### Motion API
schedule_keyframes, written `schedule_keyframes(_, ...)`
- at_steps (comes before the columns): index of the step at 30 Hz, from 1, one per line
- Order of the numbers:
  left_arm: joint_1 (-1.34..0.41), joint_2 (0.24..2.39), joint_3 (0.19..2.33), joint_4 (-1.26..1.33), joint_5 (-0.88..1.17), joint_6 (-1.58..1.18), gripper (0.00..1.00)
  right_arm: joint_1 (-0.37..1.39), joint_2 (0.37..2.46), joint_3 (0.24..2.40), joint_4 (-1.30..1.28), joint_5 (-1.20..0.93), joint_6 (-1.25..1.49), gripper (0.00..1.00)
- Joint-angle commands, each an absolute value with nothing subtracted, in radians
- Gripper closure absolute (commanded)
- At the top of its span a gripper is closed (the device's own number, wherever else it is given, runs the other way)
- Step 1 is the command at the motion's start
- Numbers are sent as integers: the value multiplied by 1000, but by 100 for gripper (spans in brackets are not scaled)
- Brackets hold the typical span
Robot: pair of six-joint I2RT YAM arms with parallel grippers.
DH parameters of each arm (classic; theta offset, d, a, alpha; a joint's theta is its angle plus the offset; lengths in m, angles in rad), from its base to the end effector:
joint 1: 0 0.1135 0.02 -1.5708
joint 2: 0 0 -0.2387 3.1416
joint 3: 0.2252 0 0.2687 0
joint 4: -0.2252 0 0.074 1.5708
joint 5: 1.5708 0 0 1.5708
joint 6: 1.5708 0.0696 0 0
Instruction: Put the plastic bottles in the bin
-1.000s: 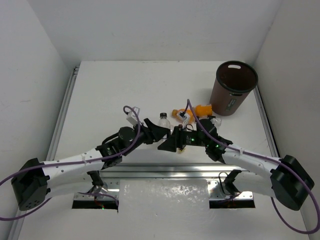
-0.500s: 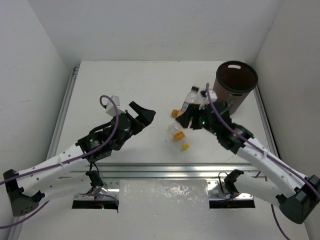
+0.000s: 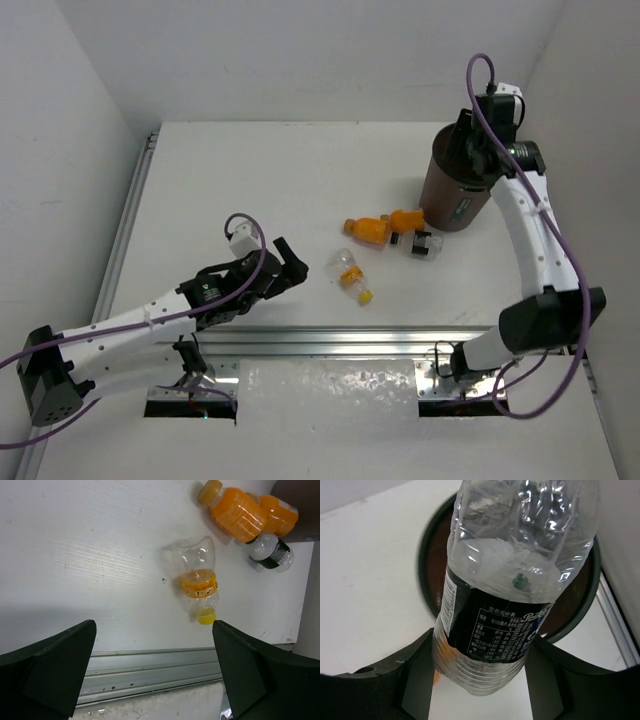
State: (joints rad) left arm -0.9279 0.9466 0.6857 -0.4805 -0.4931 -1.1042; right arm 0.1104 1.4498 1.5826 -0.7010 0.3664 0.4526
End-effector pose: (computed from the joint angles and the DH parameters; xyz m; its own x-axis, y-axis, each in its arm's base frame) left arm 0.1755 -0.1794 0.2062 -0.6249 -0.4780 -0.6173 -0.1386 0.8460 -0.5149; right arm 0.3606 0.0149 0.3698 -0.3947 0.3670 -0.8423 0.4113 0.8903 0.1952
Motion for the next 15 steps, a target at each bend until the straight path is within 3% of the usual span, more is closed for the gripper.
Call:
schedule_keyframes(1, -928, 943, 689, -482, -465, -1097, 0, 51, 1552, 1669, -782, 403, 391, 93)
schedule_keyframes(5, -928, 939, 693, -498, -466, -1081, 0, 29, 1682, 1802, -871, 445, 365, 84)
schedule_keyframes(6, -928, 934, 695, -508, -471, -1086, 0, 26, 1696, 1839, -883, 443, 365, 72)
schedule_keyframes(7, -928, 933, 695, -512, -479, -1088, 0, 26, 1706, 1848, -894, 442, 367, 26)
schedule_keyframes(8, -928, 931, 695, -511, -482, -1089, 0, 26, 1704, 1855, -906, 434, 376, 19)
schedule_keyframes(10, -930, 936, 701, -500, -479, -1095, 0, 28, 1680, 1861, -899, 413, 390, 14)
schedule_keyframes(11, -930, 949, 710, -491, -476, -1100, 0, 29, 1648, 1868, -893, 378, 391, 5)
schedule_keyframes(15, -937, 1023, 739, -419, -463, -1121, 0, 52, 1519, 1864, -887, 299, 397, 4)
